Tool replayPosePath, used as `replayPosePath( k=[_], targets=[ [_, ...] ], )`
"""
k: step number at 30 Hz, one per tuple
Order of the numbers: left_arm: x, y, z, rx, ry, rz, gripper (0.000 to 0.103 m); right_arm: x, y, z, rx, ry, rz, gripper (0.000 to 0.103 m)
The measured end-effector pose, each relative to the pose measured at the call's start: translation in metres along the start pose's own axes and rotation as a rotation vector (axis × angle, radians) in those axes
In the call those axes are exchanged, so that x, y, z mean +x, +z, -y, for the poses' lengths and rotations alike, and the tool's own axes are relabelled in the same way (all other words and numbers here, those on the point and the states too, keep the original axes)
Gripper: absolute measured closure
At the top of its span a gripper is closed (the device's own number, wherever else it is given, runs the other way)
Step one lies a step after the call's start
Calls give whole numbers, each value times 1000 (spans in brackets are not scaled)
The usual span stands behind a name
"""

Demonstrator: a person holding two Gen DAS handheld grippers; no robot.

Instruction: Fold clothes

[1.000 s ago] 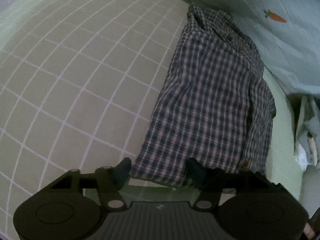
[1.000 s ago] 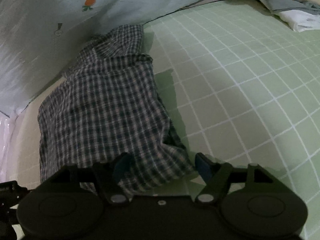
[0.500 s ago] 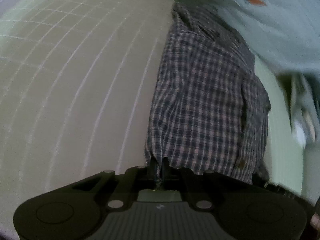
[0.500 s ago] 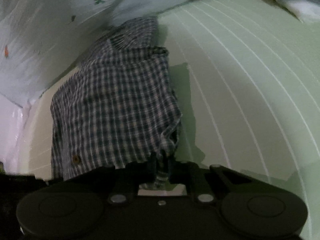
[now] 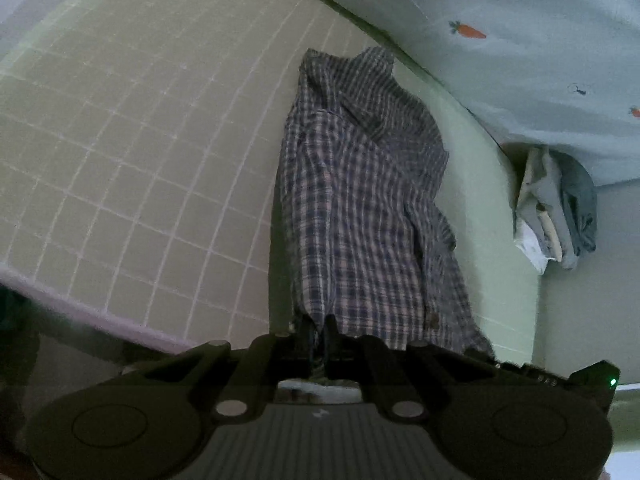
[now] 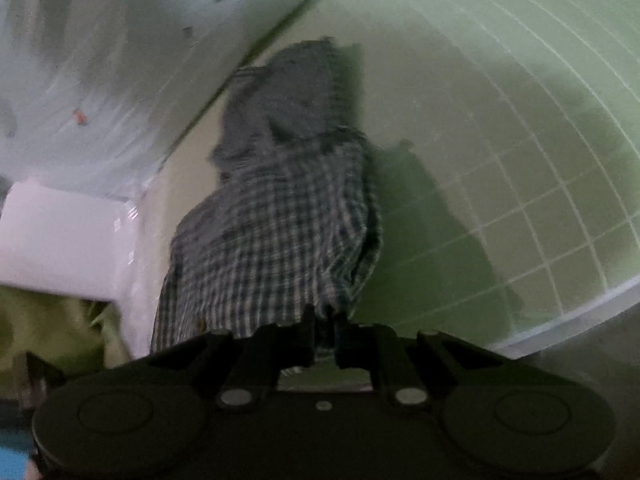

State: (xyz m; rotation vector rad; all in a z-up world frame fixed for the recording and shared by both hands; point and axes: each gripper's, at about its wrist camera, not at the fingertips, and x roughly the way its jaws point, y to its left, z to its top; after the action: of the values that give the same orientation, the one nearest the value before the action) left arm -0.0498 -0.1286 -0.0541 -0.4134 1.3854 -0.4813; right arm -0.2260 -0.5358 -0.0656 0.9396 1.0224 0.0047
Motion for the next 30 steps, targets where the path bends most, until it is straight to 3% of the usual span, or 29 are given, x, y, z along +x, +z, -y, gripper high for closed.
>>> replayPosePath(
  k=[4, 7, 10, 14, 17, 22, 26, 28, 29, 30],
  targets=[
    [-8, 8, -16, -243, -84, -66, 99, -3, 4, -2, 38, 6, -77, 95],
    [-9, 22, -27, -415, -151, -95, 99, -18, 15, 5, 130, 97, -82, 95],
    [0, 38, -37, -541, -193, -126, 99, -16, 33, 11, 217, 174, -78, 95],
    [15, 56, -37, -655, -237, -151, 99, -2, 55, 12, 294, 200, -105, 95],
    [16, 75, -37, -681, -278, -150, 99, 3, 69, 1, 301, 231, -88, 95],
    [34, 128, -16, -619, -315, -130, 99, 20, 108, -7, 347, 296, -16, 95],
    [58, 207, 6, -505, -319, -46, 95, 45, 161, -15, 331, 309, 52, 95],
    [69, 248, 24, -449, -272, 14, 82, 60, 193, -19, 326, 314, 90, 90],
    [73, 266, 32, -417, -248, 47, 63, 68, 211, -22, 328, 307, 115, 86],
    [76, 281, 40, -380, -227, 78, 39, 74, 227, -25, 304, 296, 149, 74]
  ],
)
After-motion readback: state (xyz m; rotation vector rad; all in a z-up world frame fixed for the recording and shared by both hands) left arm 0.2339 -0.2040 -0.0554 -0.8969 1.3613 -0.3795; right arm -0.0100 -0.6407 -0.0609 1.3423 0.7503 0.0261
